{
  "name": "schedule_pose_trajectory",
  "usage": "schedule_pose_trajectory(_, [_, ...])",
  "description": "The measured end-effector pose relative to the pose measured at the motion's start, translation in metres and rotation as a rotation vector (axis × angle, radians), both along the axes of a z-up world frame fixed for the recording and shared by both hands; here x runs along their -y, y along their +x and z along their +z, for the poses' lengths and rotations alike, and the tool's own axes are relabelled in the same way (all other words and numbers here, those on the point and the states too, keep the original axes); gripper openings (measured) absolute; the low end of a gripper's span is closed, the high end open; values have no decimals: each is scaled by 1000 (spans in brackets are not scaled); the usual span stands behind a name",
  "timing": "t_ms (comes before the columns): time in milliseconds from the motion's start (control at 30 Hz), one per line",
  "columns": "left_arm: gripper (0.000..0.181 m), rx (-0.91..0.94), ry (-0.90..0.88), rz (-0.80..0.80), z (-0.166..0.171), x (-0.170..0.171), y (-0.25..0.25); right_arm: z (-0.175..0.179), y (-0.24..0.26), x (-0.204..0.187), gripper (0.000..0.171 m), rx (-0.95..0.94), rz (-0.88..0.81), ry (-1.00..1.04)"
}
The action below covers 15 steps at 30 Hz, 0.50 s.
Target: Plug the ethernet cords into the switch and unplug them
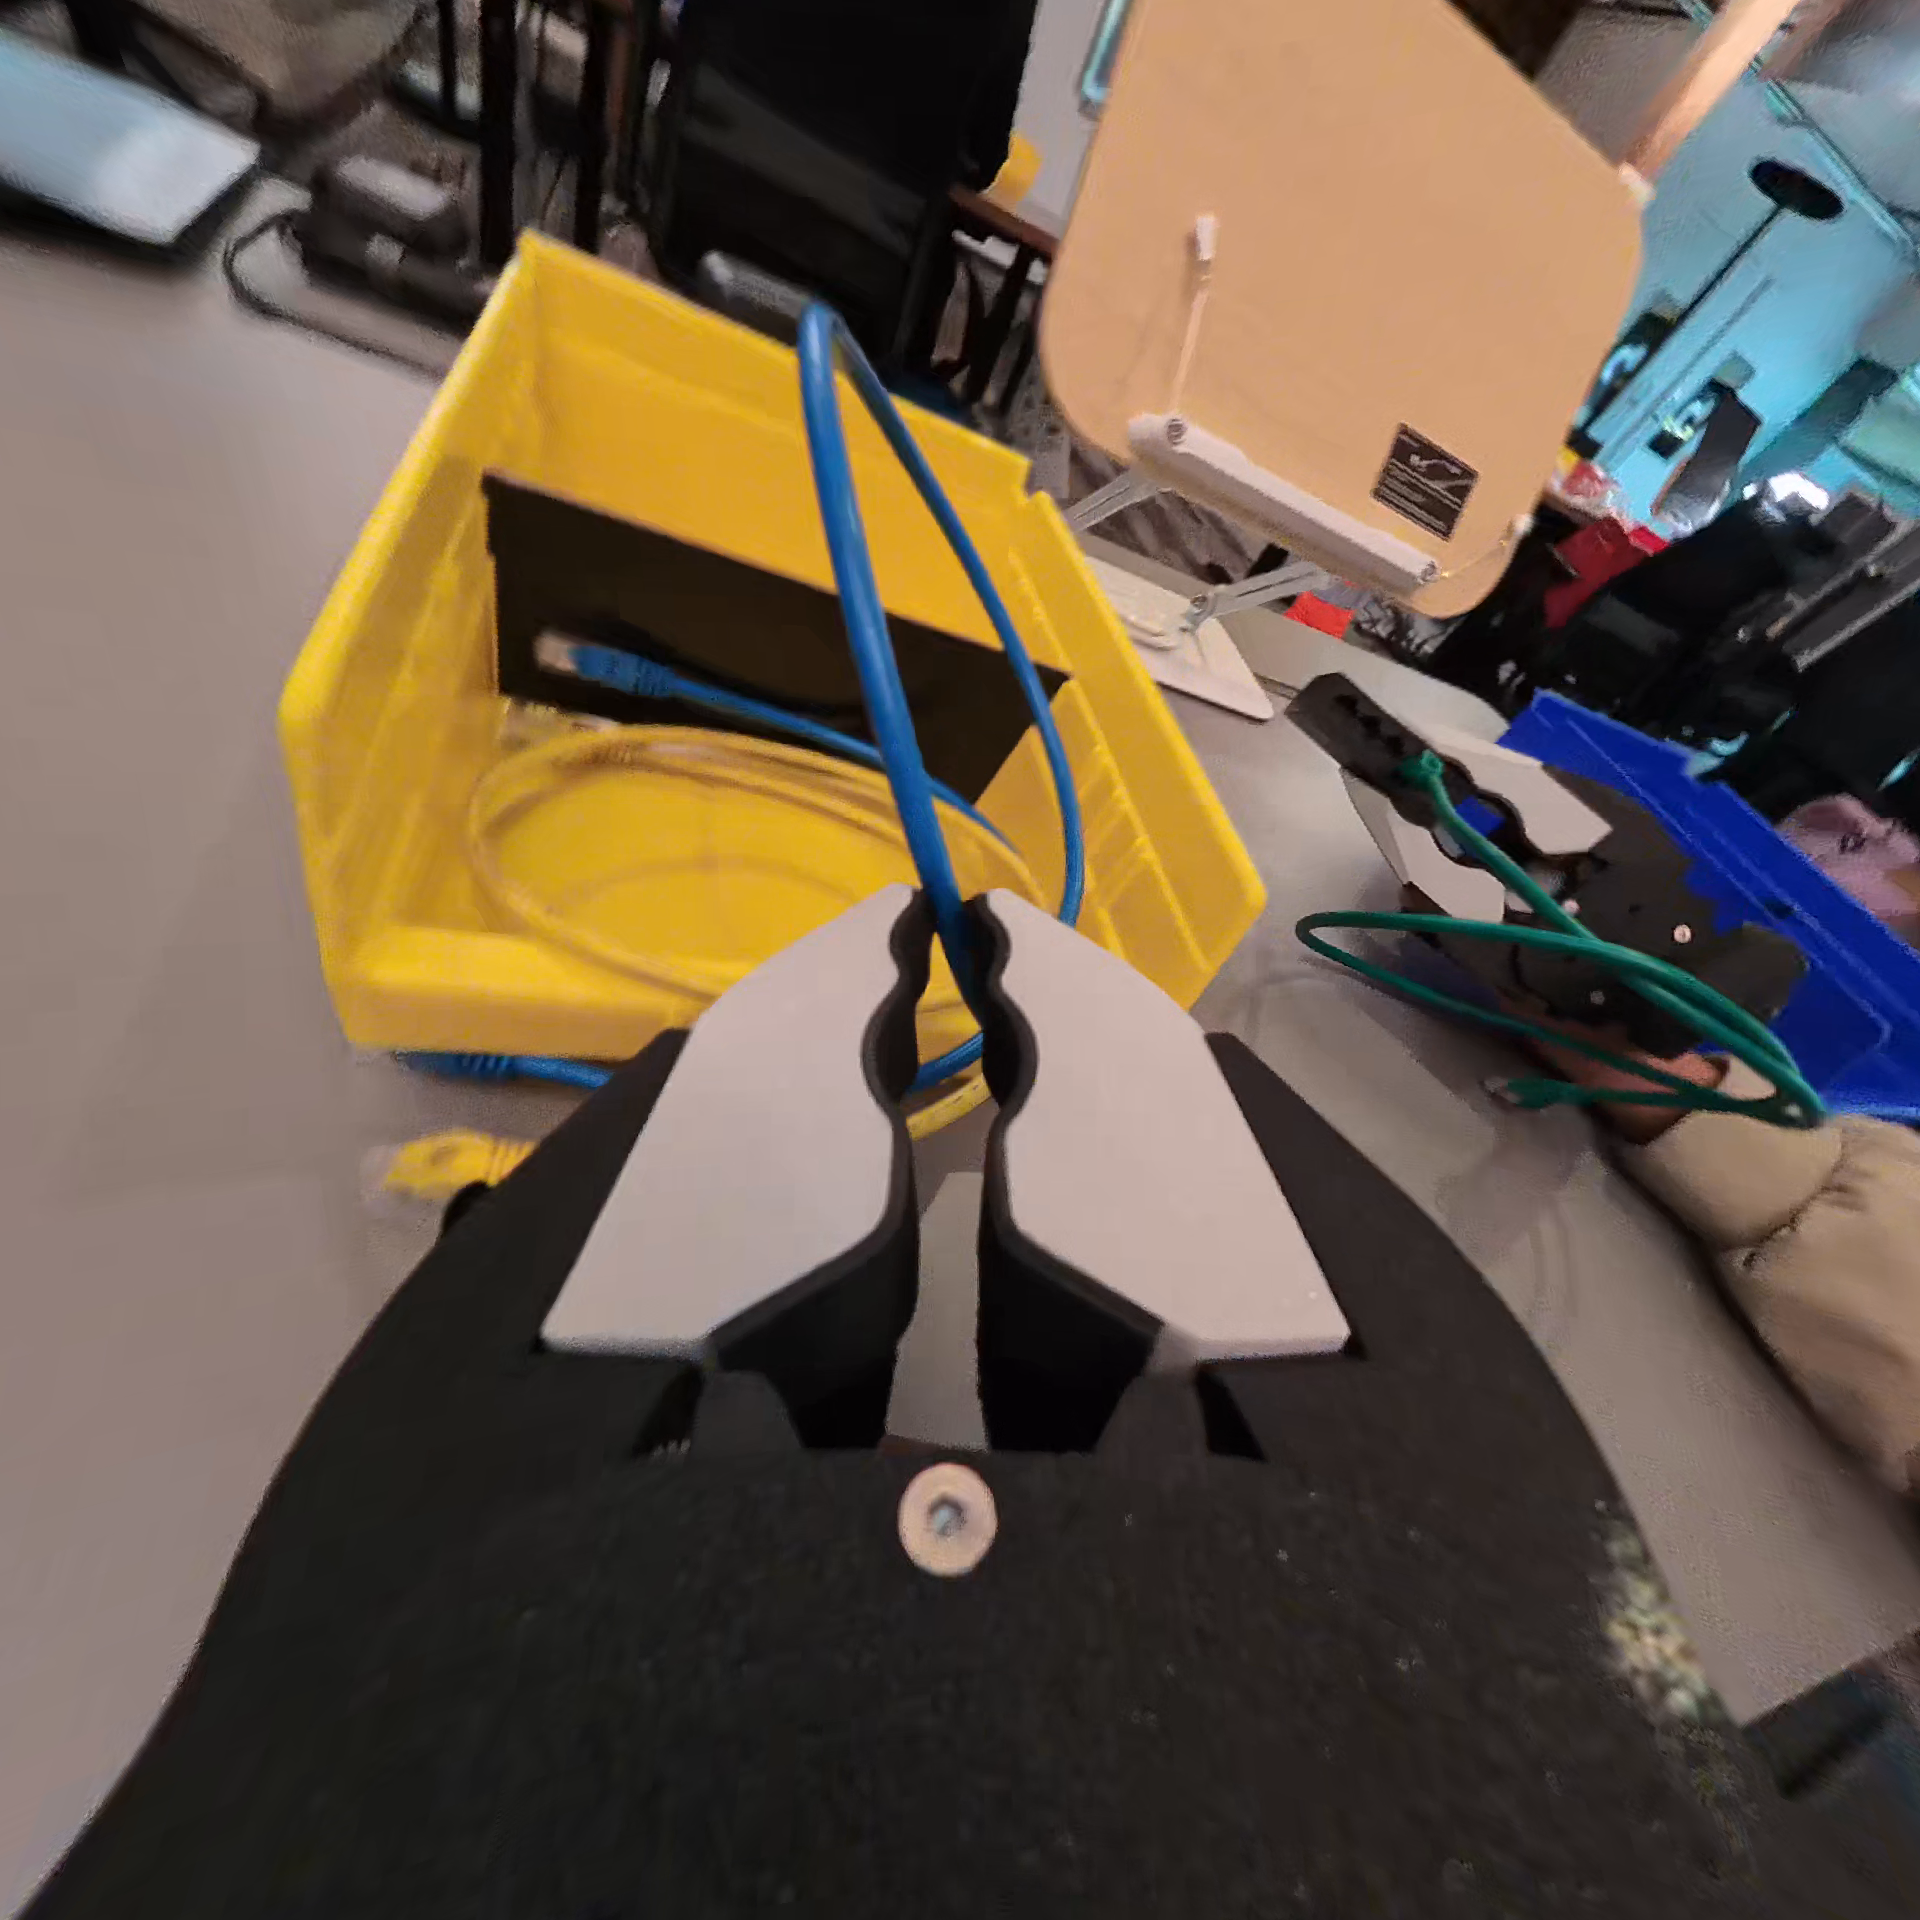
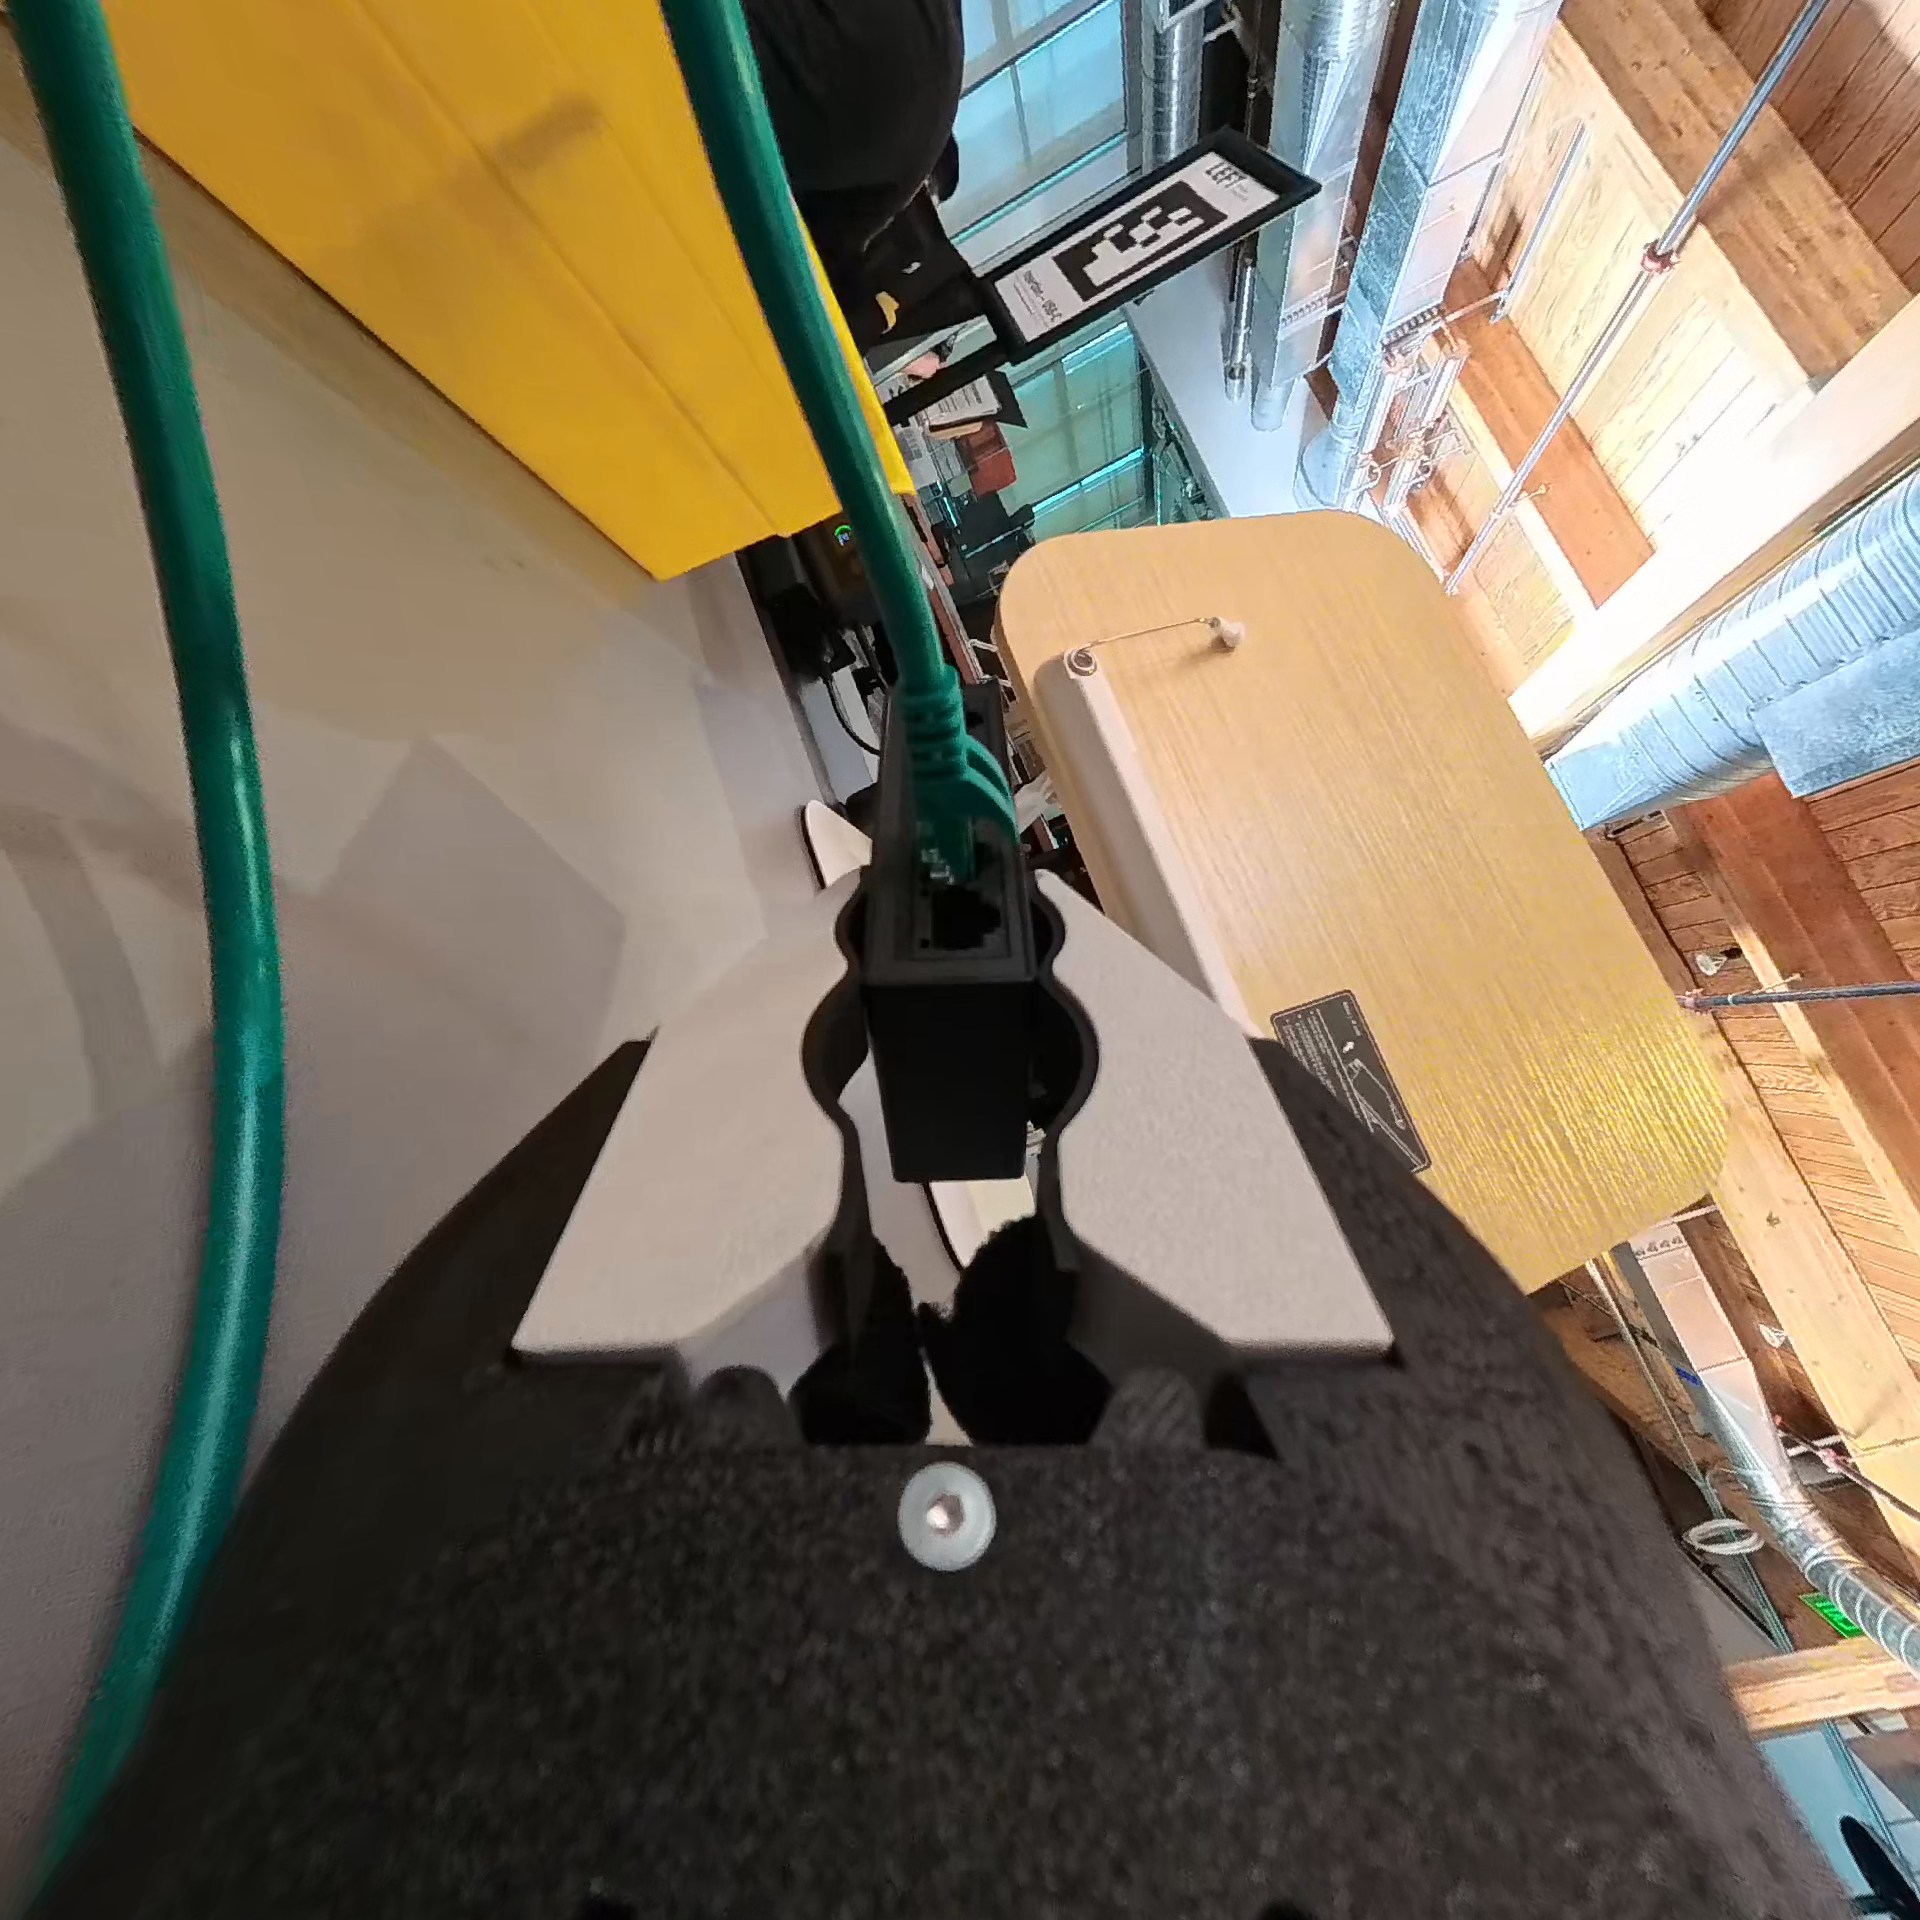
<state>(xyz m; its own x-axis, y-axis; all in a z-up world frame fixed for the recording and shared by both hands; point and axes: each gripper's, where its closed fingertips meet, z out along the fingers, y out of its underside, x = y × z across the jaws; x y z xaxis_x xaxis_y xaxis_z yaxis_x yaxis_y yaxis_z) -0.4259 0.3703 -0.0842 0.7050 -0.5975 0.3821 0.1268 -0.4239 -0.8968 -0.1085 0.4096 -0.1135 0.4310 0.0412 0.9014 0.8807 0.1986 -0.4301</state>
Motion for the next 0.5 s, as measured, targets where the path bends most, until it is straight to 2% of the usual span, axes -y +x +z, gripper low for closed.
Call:
schedule_pose_trajectory(100, [5, 21, 167, -64, 32, 12, 10, 0, 0, 0, 26, 3, 1, 1])
schedule_pose_trajectory(233, [5, 130, 439, -171, 98, 45, 18, 0, 0, -1, 26, 1, 1, -1])
schedule_pose_trajectory(333, [6, 178, 539, -231, 134, 70, 23, 0, 0, -1, 26, 0, 1, -1])
schedule_pose_trajectory(500, [5, 311, 583, -432, 176, 123, 44, 4, 3, -1, 26, -40, -2, 5])
